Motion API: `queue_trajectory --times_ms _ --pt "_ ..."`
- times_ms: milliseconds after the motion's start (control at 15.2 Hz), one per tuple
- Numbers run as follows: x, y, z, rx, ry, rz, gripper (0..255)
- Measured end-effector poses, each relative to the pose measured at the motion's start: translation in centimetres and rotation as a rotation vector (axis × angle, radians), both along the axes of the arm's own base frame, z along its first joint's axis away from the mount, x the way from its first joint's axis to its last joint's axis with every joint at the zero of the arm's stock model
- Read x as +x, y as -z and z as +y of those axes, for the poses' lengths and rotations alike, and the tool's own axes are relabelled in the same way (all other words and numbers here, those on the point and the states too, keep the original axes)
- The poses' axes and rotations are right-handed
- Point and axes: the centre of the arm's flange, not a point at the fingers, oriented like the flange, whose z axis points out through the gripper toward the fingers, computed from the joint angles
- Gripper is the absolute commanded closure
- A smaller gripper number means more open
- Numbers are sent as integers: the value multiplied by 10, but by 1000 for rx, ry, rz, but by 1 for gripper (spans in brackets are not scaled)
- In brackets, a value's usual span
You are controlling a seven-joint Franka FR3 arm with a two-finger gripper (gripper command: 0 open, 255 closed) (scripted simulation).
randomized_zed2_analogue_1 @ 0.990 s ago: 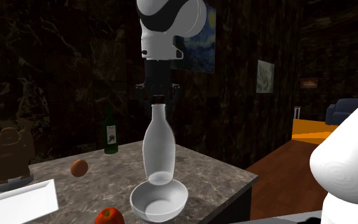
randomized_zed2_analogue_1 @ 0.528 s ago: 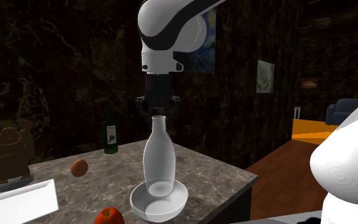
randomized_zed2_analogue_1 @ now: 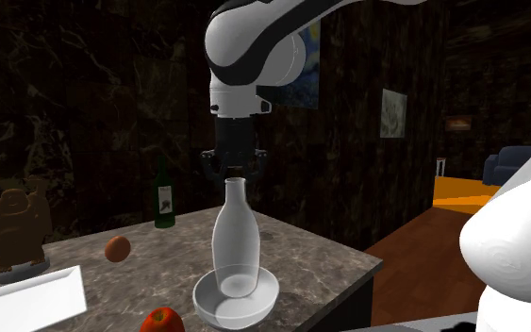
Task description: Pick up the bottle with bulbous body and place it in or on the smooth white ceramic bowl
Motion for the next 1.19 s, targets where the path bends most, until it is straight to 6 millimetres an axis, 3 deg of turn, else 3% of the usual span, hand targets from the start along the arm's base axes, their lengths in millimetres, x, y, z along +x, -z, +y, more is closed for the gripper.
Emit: queue_trajectory --times_ms 66,462,792,1188 --pt "0 0 0 0 0 0 0" --pt "0 0 0 0 0 0 0" --pt "-6 -44 1 1 0 -1 0" --pt "-8 -49 1 0 0 -1 0"
